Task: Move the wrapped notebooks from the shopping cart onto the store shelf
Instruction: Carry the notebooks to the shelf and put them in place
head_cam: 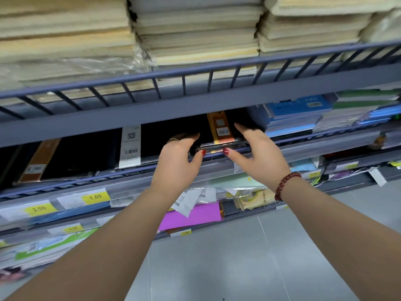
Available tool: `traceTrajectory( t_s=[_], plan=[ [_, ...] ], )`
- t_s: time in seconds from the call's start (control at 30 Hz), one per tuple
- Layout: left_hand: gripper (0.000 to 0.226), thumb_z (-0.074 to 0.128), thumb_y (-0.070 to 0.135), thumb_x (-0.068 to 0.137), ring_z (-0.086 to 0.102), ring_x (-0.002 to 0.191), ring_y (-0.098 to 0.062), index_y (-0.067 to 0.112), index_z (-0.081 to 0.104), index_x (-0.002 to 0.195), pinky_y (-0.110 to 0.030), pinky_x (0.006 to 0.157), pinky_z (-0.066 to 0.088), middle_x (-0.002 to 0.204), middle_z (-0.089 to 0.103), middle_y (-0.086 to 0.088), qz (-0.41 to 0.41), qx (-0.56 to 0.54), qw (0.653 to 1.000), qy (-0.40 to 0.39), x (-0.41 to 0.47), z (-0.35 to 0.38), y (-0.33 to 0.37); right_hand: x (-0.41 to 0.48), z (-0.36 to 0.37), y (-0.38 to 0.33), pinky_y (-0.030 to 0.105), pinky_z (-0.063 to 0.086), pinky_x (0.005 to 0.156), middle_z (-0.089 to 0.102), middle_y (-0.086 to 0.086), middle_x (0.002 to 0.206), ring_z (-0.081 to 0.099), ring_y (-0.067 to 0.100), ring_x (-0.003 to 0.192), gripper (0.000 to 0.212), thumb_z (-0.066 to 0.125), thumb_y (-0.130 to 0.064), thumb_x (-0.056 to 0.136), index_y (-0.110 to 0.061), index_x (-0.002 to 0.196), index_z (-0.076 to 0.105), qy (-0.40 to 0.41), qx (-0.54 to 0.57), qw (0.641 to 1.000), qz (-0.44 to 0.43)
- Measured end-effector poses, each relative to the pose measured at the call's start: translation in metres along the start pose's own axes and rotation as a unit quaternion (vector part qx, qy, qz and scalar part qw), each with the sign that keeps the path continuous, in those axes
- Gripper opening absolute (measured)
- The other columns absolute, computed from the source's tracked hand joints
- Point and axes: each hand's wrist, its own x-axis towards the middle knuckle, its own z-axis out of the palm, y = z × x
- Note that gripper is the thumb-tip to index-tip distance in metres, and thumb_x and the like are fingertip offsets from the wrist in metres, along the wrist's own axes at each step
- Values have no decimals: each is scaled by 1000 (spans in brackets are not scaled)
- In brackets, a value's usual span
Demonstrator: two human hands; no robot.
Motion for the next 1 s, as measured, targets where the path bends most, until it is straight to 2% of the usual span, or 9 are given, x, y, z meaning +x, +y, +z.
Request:
traceTrajectory(
  t_s=[0.13,0.27,0.33,0.43,0.53,0.67,0.8,0.87,1.0],
  plan=[
    [48,58,29,88,54,109,-30,19,50,135,-36,95,42,115,63,-11,13,113,992,-54,-8,-30,8,-12,-22,-20,39,39,98,52,8,123,45,26,118,66,58,-50,84,-15,137,42,5,-99,994,-39],
    [60,53,41,88,38,130,-28,20,38,142,-39,108,22,141,46,-7,38,246,963,-107,-37,-71,5,-31,-37,-58,42,36,101,50,7,134,43,27,124,71,47,-60,81,-15,136,45,-24,-119,990,-73],
    [62,57,42,86,34,135,-29,18,41,141,-41,112,18,146,41,-10,42,277,954,-111,-57,-95,-1,-42,-37,-83,42,35,104,48,6,138,41,26,127,73,43,-63,80,-17,137,44,-40,-117,988,-88],
    [61,65,40,79,42,130,-34,13,52,132,-46,110,26,138,51,-15,15,303,947,-106,-92,-139,-12,-60,-29,-124,42,32,108,45,5,142,39,26,130,75,38,-66,78,-19,137,43,-77,-111,983,-123],
    [60,63,41,80,40,131,-34,14,51,133,-46,110,25,140,49,-15,-36,319,942,-92,-130,-187,-25,-74,-17,-173,40,30,108,44,6,143,39,26,131,72,44,-62,80,-18,137,44,-107,-117,970,-184],
    [62,56,46,84,36,134,-31,19,44,138,-44,111,23,145,42,-10,-103,347,930,-59,-186,-254,-41,-89,-4,-252,42,34,105,49,9,138,44,30,126,75,40,-63,78,-14,134,49,-122,-109,951,-261],
    [60,67,43,69,57,113,-35,12,62,120,-50,97,43,122,62,-15,-151,374,915,-1,-255,-324,-58,-113,14,-335,42,36,102,52,9,135,47,31,123,75,40,-63,76,-13,130,52,-140,-113,921,-346],
    [56,73,39,66,61,106,-36,11,65,113,-52,92,46,115,66,-15,-184,384,904,29,-295,-358,-64,-131,23,-377,40,33,103,49,8,138,44,29,125,74,43,-62,77,-14,133,49,-151,-116,902,-388],
    [53,55,40,70,60,105,-35,12,64,113,-47,92,45,113,66,-15,-253,394,880,77,-386,-424,-74,-176,47,-459,39,31,105,46,6,140,40,28,128,72,49,-60,79,-17,136,45,-161,-122,869,-452]
  ],
)
